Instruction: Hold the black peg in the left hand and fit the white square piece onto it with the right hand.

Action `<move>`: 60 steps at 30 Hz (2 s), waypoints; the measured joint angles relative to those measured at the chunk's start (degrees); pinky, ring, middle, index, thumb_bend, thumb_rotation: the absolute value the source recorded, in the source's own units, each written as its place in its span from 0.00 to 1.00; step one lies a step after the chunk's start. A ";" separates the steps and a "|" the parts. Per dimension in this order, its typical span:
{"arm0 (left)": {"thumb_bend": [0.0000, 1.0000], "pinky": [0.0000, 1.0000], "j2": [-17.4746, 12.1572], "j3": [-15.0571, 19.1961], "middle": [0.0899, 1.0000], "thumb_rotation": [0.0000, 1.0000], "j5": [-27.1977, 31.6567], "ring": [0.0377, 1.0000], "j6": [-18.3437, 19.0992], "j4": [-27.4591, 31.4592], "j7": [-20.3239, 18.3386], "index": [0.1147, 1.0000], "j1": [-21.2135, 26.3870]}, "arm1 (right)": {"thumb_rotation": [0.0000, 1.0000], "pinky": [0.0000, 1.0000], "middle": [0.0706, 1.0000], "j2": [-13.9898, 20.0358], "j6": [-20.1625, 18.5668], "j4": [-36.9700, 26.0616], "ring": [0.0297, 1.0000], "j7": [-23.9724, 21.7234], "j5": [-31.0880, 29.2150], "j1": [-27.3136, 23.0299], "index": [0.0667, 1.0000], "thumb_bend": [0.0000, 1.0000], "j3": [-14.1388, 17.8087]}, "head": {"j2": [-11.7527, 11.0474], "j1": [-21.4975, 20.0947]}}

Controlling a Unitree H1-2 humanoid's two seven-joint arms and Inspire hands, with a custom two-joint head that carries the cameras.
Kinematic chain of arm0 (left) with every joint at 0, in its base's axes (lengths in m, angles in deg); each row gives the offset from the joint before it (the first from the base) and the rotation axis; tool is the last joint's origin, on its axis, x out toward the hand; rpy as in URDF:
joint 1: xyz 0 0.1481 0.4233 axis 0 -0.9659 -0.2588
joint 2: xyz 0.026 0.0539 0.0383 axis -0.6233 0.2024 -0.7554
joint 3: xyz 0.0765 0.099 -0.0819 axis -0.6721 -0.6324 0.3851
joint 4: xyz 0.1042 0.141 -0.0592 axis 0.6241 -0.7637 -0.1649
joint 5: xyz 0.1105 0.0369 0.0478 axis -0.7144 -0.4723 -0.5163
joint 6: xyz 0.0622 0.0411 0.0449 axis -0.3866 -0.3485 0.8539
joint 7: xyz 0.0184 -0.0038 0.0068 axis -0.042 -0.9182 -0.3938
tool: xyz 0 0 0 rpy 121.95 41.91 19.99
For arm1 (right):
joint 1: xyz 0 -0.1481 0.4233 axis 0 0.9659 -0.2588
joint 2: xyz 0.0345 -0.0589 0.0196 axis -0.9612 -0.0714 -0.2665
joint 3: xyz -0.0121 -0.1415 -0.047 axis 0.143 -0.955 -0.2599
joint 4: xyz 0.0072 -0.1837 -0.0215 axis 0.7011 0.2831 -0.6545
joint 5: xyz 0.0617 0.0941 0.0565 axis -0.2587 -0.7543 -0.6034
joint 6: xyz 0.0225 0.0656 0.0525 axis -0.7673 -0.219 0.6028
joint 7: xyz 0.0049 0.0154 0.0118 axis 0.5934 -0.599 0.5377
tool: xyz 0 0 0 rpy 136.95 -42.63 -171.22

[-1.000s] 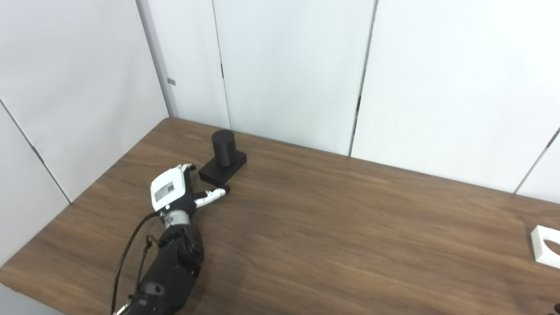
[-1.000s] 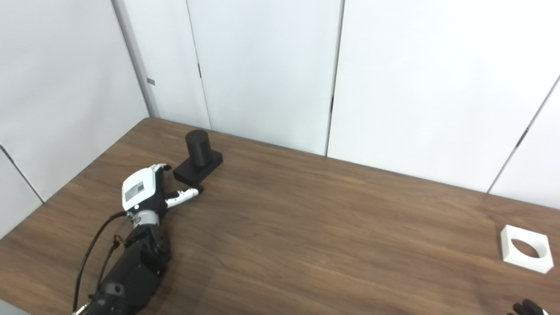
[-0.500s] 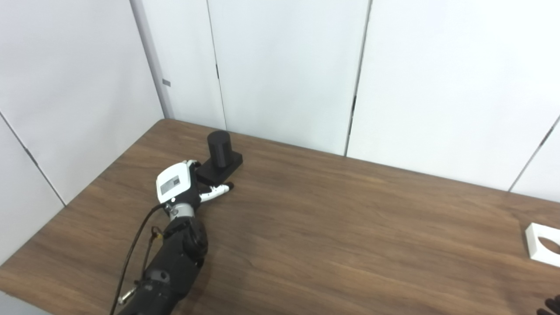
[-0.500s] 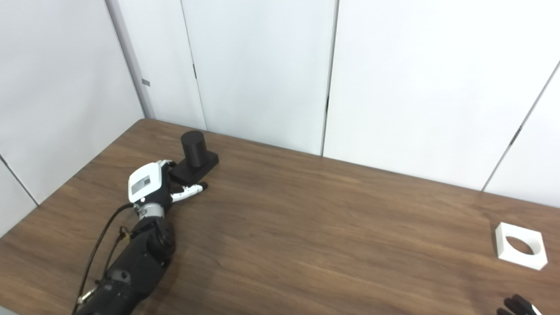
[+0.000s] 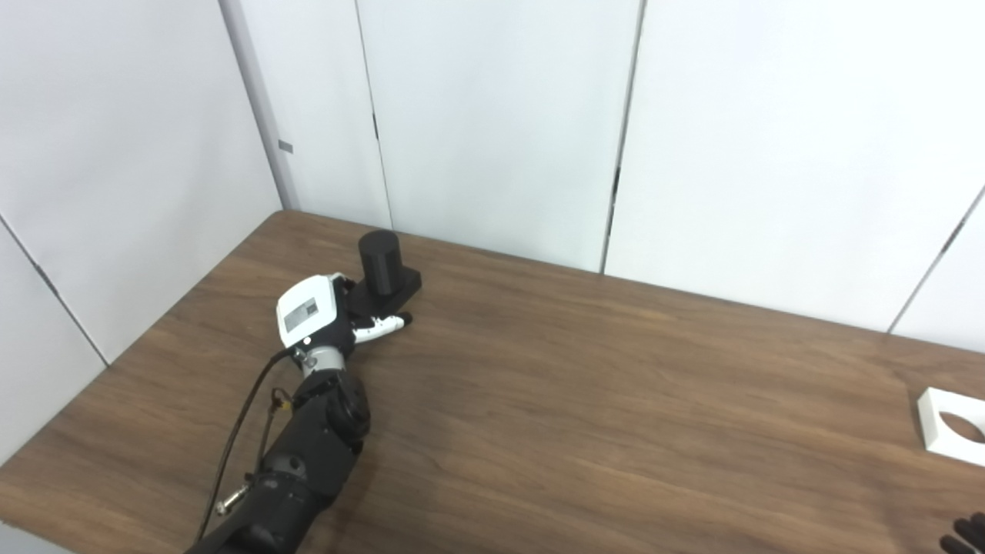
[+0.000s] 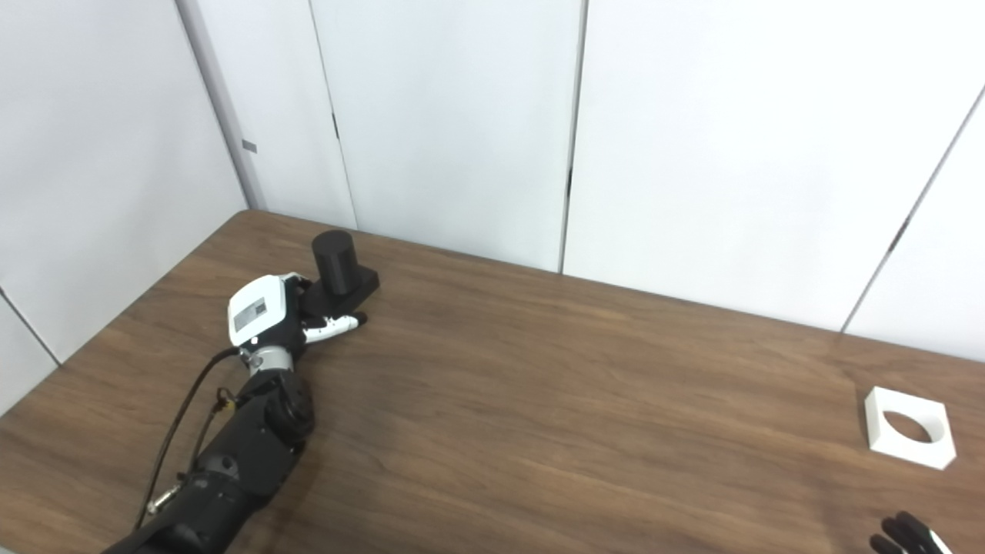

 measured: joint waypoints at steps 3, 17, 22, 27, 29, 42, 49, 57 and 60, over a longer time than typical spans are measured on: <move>0.55 0.86 0.25 1.02 0.73 0.09 1.80 0.82 -3.64 -1.55 2.42 0.43 0.16 | 0.70 0.72 0.85 0.00 -0.02 -0.03 0.83 0.00 -0.09 0.02 0.85 0.65 -0.01 | 0.00 0.00; 0.52 0.72 0.19 1.50 0.67 0.05 2.75 0.77 -5.23 -2.66 5.80 0.41 0.73 | 0.73 0.75 0.87 0.04 -0.23 -0.15 0.85 0.00 -0.19 0.06 0.88 0.66 -0.03 | 0.53 -0.70; 0.52 0.68 0.20 1.25 0.65 0.05 2.89 0.75 -5.06 2.87 3.77 0.41 -2.25 | 0.74 0.79 0.90 0.05 -1.17 -0.38 0.88 -0.01 -0.23 0.10 0.89 0.65 -0.13 | 1.41 -2.98; 0.52 0.64 0.41 0.98 0.65 0.05 3.26 0.74 -4.14 13.65 -0.68 0.41 -8.00 | 0.74 0.91 0.95 0.09 -1.78 -0.84 0.94 -0.20 -0.25 0.59 0.95 0.56 -0.72 | 2.02 -4.92; 0.52 0.62 0.77 0.75 0.66 0.05 3.83 0.73 -3.63 18.08 -3.16 0.42 -10.27 | 0.74 0.93 0.95 0.04 -2.48 -1.18 0.95 -0.14 -0.32 0.80 0.95 0.52 -0.93 | 2.28 -5.44; 0.52 0.67 7.66 -4.84 0.68 0.05 3.39 0.74 -1.64 44.29 -16.38 0.42 -23.47 | 0.65 0.93 0.94 -2.17 -6.39 -3.65 0.94 1.24 1.88 1.27 0.96 0.39 -1.71 | 5.36 -10.89; 0.51 0.67 9.20 -8.53 0.69 0.05 1.38 0.74 -1.77 51.36 -21.43 0.42 -28.47 | 0.59 0.88 0.93 -2.24 -8.09 -5.85 0.92 2.27 3.08 1.39 0.94 0.40 -2.53 | 7.73 -14.41; 0.51 0.67 10.70 -12.70 0.68 0.04 -0.16 0.74 -5.37 55.59 -24.30 0.42 -33.73 | 0.59 0.86 0.91 -2.38 -10.28 -8.19 0.91 3.67 4.78 1.73 0.93 0.43 -3.29 | 10.28 -18.01; 0.52 0.67 10.74 -13.79 0.69 0.04 -0.15 0.74 -6.36 56.38 -25.29 0.42 -34.69 | 0.60 0.86 0.90 -2.38 -11.33 -8.28 0.91 3.90 4.80 1.74 0.93 0.45 -3.57 | 10.90 -18.72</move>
